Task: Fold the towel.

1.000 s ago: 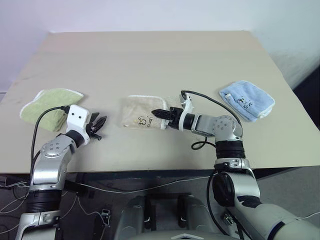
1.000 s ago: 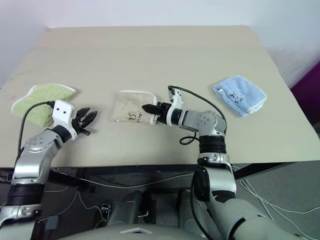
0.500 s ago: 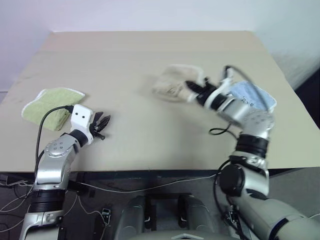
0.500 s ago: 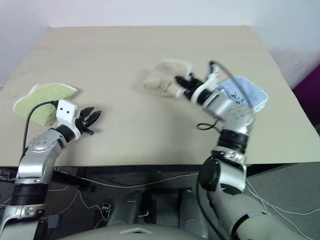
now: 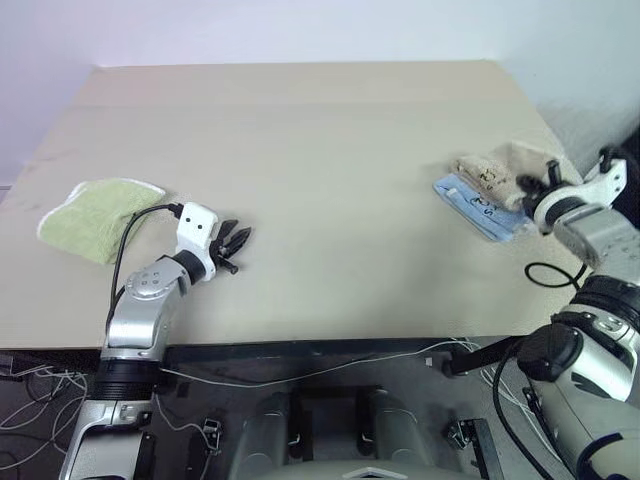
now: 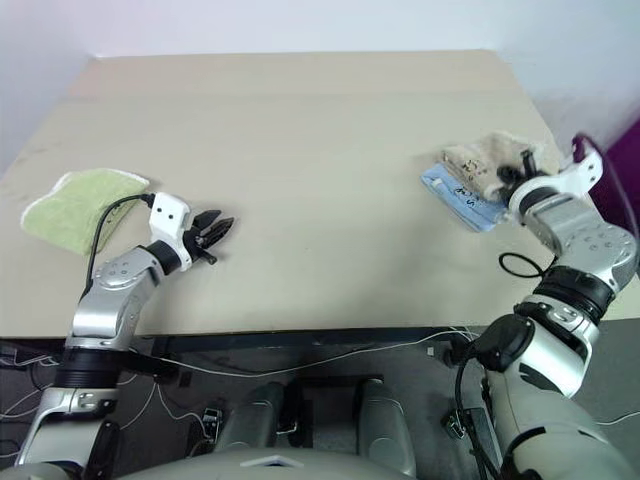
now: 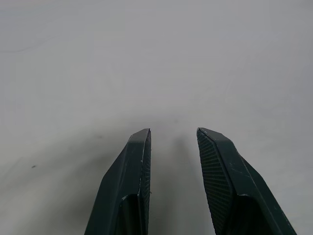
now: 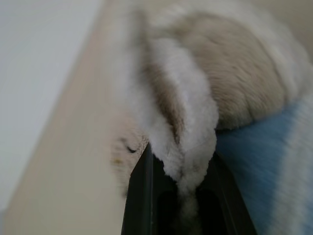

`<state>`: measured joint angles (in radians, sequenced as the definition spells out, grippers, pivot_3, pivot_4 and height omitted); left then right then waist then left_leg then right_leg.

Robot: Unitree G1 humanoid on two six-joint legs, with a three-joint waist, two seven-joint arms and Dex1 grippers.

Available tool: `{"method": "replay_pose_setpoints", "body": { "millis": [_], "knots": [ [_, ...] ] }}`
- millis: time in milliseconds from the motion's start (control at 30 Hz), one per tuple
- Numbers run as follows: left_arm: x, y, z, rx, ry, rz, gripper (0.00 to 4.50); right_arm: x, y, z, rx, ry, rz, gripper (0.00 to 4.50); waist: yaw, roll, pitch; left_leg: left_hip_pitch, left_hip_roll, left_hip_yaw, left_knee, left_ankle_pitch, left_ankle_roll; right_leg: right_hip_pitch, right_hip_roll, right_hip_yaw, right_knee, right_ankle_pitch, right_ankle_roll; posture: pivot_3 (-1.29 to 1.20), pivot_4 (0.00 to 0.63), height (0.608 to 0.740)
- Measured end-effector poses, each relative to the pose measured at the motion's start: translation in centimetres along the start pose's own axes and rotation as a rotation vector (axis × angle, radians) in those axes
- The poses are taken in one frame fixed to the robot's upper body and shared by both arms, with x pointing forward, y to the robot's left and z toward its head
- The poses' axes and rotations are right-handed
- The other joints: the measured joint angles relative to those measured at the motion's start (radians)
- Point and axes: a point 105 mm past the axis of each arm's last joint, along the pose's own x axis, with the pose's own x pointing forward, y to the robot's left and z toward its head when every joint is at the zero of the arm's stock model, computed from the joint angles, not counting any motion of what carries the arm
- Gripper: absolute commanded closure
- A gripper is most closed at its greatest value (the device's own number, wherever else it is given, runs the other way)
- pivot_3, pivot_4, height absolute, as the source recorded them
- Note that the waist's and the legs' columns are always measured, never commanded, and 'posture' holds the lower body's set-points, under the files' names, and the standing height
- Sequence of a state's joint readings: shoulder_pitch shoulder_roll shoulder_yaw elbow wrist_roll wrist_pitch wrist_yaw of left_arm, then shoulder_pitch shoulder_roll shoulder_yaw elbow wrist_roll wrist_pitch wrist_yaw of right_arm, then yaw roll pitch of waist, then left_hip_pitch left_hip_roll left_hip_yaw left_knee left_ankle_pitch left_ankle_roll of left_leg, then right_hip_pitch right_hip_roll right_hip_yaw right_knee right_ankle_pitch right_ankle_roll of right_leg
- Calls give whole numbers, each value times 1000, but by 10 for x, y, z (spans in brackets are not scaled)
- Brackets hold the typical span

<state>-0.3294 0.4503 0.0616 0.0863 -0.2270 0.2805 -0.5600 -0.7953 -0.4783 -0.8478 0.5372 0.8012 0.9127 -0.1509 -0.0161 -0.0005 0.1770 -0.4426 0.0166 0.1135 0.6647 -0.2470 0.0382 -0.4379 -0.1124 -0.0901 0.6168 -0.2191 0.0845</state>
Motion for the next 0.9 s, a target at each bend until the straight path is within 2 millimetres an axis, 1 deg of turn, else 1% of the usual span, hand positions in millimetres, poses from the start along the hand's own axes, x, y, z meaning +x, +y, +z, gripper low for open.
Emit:
{"method": "replay_pose_setpoints", "body": {
  "millis": [67, 100, 300, 333, 467, 500, 533, 600, 733, 833, 867, 900],
  "knots": [
    [0, 0, -1, -2, 1, -1, 2963, 0, -3, 1, 5, -7, -12, 4461, 0, 0, 0, 0, 0, 0, 0, 0, 0, 0, 0, 0, 0, 0, 0, 0, 150, 740],
    [0, 0, -2, -3, 2, -1, 2963, 0, -3, 2, 6, -13, -12, 4198, 0, 0, 0, 0, 0, 0, 0, 0, 0, 0, 0, 0, 0, 0, 0, 0, 150, 740],
    [1, -1, -3, -6, 2, -1, 2963, -1, -2, 7, -3, -53, -8, 2264, 3, 0, 0, 0, 0, 0, 0, 0, 1, 0, 0, 0, 0, 0, 0, 0, 150, 740],
    [1, -1, -4, -9, 5, -2, 2963, -2, -2, 8, -6, -59, -5, 1860, 3, 0, 0, 0, 0, 0, 0, -1, 1, 0, 0, 0, 0, 0, 0, 0, 150, 740],
    [5, -7, -8, -25, 8, -15, 2963, -9, 3, 16, -10, -100, 24, 527, 4, 0, 0, 0, 0, -1, 1, -1, 2, 0, 0, 0, 0, 0, 0, 0, 150, 740],
    [5, -8, -8, -25, 10, -18, 2963, -11, 3, 18, -14, -114, 27, 110, 4, 0, 0, 0, 0, -1, 1, -1, 2, 0, 0, 0, 0, 0, 0, 0, 150, 740],
    [6, -8, -9, -24, 10, -21, 2963, -14, 4, 22, -15, -129, 28, 23, 4, 0, 0, 0, 0, -1, 1, -1, 2, 0, 0, 0, 0, 0, 0, 0, 150, 740],
    [11, -9, -10, -27, 12, -23, 2963, -19, 3, 30, -16, -174, 16, 23, 6, 0, 0, 0, 0, -1, 1, -2, 3, 1, 0, 0, 0, 0, 0, 0, 150, 740],
    [20, -9, -7, -24, 9, -27, 2963, -31, -6, 43, -57, -263, -22, 23, 6, 0, 0, 0, 0, -1, 1, -2, 4, 1, 0, 0, 0, 0, 1, 0, 150, 740],
    [26, -3, -7, -15, 5, 5, 2963, -40, -9, 48, -177, -316, -48, 23, 4, 0, 0, 0, 0, -1, 1, -2, 4, 1, 0, 0, 0, 0, 1, 0, 150, 740],
    [27, 0, -6, -13, 5, 20, 2963, -43, -8, 49, -241, -332, -54, 23, 3, 0, 0, 0, 0, -1, 1, -2, 4, 1, 0, 0, 0, 0, 1, 0, 150, 740],
    [29, 4, -7, -5, 3, 42, 2963, -47, -4, 50, -342, -355, -60, 23, 2, 0, 0, 0, 0, -1, 1, -2, 4, 1, 0, 0, 0, 0, 1, 0, 150, 740]
  ]
}}
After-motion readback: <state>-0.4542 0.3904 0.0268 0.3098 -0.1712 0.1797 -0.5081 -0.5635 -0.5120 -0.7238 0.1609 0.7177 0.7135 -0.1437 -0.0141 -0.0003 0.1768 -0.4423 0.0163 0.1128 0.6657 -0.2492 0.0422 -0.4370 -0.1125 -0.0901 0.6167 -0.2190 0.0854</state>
